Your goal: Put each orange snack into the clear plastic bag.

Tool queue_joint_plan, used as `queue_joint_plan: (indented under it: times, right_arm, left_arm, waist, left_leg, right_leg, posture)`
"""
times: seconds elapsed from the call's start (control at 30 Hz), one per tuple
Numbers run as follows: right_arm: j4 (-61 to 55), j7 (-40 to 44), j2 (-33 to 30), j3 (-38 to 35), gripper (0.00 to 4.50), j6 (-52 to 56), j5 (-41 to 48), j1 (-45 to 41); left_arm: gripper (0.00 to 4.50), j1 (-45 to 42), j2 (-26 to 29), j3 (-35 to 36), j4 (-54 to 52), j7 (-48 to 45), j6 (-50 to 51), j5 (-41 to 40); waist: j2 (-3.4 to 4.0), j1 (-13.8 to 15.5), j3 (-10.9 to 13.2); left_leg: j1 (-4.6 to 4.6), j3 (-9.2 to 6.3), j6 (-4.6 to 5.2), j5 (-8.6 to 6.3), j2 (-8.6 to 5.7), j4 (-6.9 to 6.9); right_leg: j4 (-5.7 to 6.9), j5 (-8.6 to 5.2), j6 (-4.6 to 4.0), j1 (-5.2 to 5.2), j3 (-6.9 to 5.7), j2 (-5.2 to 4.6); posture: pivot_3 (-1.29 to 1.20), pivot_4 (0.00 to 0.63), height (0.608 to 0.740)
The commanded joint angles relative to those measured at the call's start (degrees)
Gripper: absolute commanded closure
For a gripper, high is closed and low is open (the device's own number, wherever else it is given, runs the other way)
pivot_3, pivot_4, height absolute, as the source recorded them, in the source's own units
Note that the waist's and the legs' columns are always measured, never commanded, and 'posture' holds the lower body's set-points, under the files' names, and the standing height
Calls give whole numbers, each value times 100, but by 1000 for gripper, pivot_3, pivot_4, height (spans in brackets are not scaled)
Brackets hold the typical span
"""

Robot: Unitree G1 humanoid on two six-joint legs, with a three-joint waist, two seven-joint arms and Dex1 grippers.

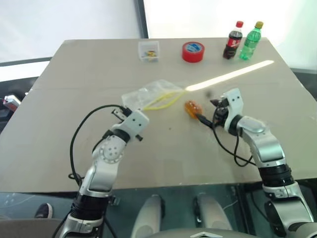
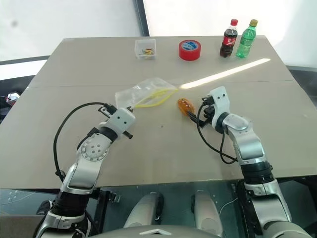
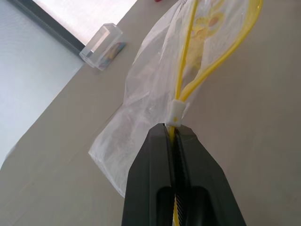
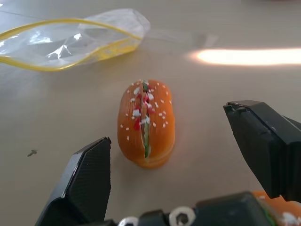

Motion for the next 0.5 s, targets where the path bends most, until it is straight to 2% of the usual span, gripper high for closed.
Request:
queue_joint_plan:
  times: [0.03,0.5]
  right_arm:
    - [-70,-21,180,10,75,232,254,-156]
    - [1159,-448,490,86,75,-69,170,-703]
  left_arm:
    - [4500,-76,69,106,-172,60,-75,-40]
    - [4500,-193,41,6,-78,94,-124,-40]
  waist:
    - [0,2,0]
    - [0,8,0]
  left_leg:
    - [0,1,0,0,1,0]
    - [-6,6,-1,1,-5,1]
  right_leg:
    - [0,0,-1,0,0,0]
    - [-6,1,-1,-2,5,-7]
  posture:
    - [0,150,740]
    - [0,150,740]
